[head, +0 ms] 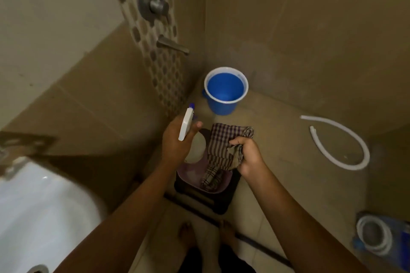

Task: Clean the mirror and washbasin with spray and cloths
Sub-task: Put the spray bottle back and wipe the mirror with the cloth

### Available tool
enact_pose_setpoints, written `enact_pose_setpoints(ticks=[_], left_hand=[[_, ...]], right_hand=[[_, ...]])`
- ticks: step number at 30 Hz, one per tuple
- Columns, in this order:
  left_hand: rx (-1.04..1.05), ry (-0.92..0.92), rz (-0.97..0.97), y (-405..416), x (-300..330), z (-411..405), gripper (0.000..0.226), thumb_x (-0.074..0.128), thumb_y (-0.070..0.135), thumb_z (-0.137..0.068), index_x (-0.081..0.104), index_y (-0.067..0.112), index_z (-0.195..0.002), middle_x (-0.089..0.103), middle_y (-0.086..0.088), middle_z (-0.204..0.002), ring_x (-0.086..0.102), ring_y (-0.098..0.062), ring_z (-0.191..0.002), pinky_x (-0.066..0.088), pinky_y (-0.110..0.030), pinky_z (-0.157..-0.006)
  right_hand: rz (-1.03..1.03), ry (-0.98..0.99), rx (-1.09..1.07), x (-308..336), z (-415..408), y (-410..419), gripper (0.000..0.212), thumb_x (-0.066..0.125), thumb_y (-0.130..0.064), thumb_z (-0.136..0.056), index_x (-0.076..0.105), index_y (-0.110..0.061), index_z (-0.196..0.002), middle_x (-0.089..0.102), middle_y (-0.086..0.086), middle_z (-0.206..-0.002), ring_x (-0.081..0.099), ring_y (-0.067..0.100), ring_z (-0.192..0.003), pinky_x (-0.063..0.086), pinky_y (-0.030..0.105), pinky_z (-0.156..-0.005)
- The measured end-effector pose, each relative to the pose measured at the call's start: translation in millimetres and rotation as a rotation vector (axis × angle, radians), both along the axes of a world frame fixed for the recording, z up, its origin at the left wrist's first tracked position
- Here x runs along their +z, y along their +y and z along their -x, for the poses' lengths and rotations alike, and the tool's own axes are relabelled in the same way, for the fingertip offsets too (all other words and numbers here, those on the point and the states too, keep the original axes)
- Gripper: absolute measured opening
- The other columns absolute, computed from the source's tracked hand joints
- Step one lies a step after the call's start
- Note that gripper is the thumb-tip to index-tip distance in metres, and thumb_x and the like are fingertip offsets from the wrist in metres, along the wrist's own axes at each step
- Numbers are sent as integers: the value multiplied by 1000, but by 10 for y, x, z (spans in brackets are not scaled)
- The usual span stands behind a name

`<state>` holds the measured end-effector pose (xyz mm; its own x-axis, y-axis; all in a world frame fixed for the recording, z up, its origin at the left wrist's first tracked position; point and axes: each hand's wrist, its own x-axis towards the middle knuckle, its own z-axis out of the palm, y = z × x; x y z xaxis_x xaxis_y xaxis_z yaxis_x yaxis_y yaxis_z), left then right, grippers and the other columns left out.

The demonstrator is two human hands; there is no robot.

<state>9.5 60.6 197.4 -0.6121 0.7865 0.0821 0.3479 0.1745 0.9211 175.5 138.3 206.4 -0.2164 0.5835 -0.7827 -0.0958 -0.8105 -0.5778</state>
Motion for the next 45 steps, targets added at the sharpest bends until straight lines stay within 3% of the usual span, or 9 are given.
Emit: enact_pose_setpoints(ticks=[10,13,17,23,28,32,37,41,45], left_hand=[[-77,104,109,-96,-1067,5,35,62,56,-80,55,22,-85,50,15,-73,53,-10,-69,45,-27,-65],[-90,89,143,-107,-1344,28,28,65,46,-79,53,21,-84,47,17,-72,50,-3,-65,40,-11,-65],[-140,105,122,-106,-1651,52,26,70,37,-81,53,17,-81,48,15,-71,49,-2,-64,38,-3,-65],[-182,93,172,-118,-2087,47,70,53,65,-81,63,0,-107,65,-6,-89,55,-10,-83,47,-23,-79],[-217,58,208,-115,-2336,24,77,52,69,-81,61,1,-116,68,-16,-106,63,-19,-97,54,-36,-89],[-217,2,219,-112,-2455,-10,81,52,70,-80,56,5,-128,65,-12,-120,58,-14,-111,48,-29,-98],[-214,52,239,-85,-2565,19,80,53,71,-80,60,-2,-112,67,-18,-103,64,-29,-96,54,-42,-89],[-168,-13,286,-104,-2608,54,78,58,76,-72,60,7,-107,64,-3,-97,63,-22,-92,55,-40,-86],[-214,38,352,-160,-2534,91,75,65,72,-70,60,9,-110,66,-8,-99,62,-19,-90,55,-41,-82]], right_hand=[[69,-27,-107,-980,-18,-189,43,50,-2,-77,63,6,-117,64,28,-120,61,47,-109,51,53,-93],[84,-10,-107,-1256,17,-185,24,47,-1,-80,61,-4,-101,64,18,-104,63,37,-91,54,48,-85],[92,-14,-112,-1582,28,-174,27,49,-1,-79,64,-5,-101,67,16,-103,63,37,-97,53,53,-89],[133,25,-141,-1890,-3,-190,35,46,2,-82,65,-7,-111,70,15,-104,65,36,-96,56,45,-79],[151,21,-151,-2072,-46,-213,38,45,2,-82,64,-7,-114,69,15,-108,64,35,-97,55,46,-82],[167,11,-138,-2170,-82,-216,45,47,1,-81,62,-6,-123,68,17,-116,62,38,-106,53,51,-91],[186,9,-142,-2224,-80,-212,49,49,0,-80,60,-5,-128,67,18,-120,61,39,-111,54,52,-89],[177,43,-151,-2127,-62,-173,43,46,1,-82,61,-7,-122,70,14,-109,63,34,-101,54,44,-79],[151,90,-129,-1920,-57,-97,34,46,0,-84,65,-9,-111,72,10,-97,65,31,-94,54,41,-76]])
